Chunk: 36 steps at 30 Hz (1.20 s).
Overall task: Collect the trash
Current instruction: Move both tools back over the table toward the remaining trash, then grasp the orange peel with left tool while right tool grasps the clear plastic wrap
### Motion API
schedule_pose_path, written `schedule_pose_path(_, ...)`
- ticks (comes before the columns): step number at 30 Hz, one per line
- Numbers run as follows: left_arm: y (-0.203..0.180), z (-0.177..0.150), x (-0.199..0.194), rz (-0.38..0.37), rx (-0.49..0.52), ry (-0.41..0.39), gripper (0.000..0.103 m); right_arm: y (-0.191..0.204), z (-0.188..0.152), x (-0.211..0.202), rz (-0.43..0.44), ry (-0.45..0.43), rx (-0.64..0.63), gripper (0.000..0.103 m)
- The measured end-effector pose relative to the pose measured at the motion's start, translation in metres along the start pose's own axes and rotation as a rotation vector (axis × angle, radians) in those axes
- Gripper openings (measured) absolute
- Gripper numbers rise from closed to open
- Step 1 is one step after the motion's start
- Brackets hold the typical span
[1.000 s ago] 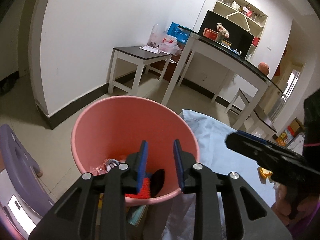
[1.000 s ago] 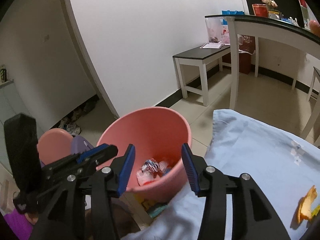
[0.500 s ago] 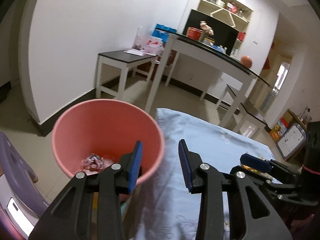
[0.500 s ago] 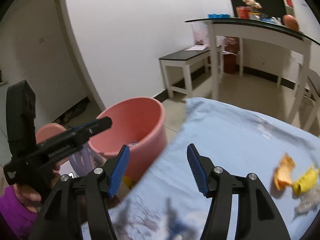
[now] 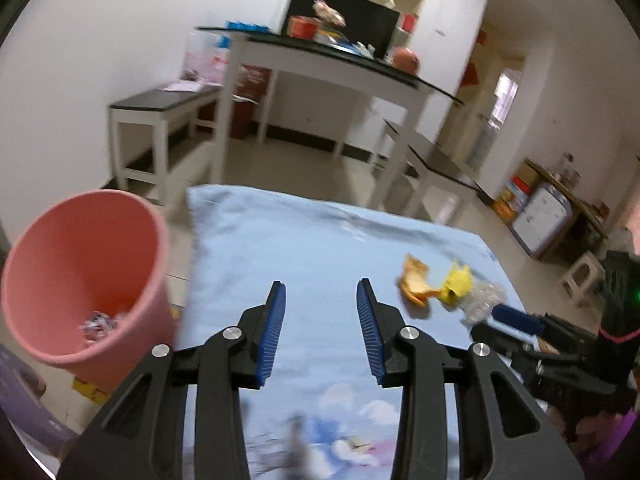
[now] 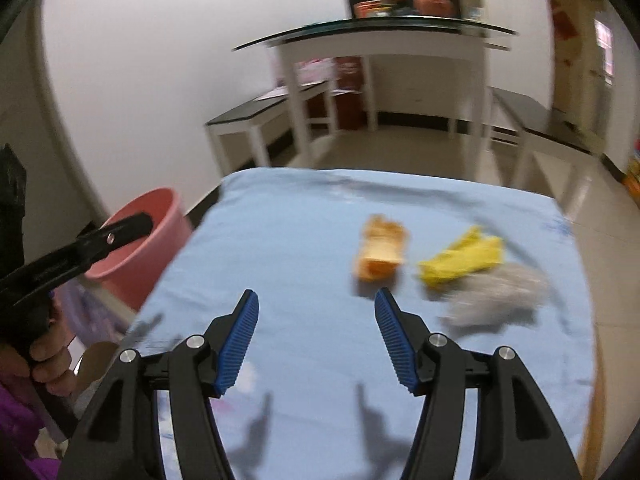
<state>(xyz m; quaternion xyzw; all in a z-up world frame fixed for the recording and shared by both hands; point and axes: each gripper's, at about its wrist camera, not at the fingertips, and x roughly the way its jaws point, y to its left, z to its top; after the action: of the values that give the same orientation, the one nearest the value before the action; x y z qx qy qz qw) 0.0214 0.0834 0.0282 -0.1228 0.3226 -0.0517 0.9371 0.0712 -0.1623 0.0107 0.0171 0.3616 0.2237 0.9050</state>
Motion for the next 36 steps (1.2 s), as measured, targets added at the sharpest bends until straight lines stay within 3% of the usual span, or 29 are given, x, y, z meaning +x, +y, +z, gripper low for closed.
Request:
schedule_pose_path(4, -0.027, -0.001, 0.021, -0.043, 0.057, 0.034, 0.037, -0.041, -0.003, -0.007, -0.043, -0.015, 0.084, 0.058)
schedule_pose_path(12, -0.074, 0.005, 0.078, -0.143, 0.088, 0.142, 0.037, -0.082, -0.005, -0.013, -0.09, -0.035, 0.156, 0.058)
schedule_pose_path(27, -0.093, 0.018, 0.173, -0.127, 0.203, 0.218, 0.036, -0.118, -0.017, -0.006, -0.099, 0.009, 0.231, 0.053)
schedule_pose_path(31, -0.096, 0.016, 0.179, -0.137, 0.213, 0.217, 0.005, -0.124, -0.02, -0.001, -0.09, 0.025, 0.252, 0.053)
schedule_pose_path(36, -0.096, 0.016, 0.168, -0.154, 0.204, 0.192, 0.0, -0.127, -0.02, 0.002, -0.044, 0.038, 0.297, 0.053)
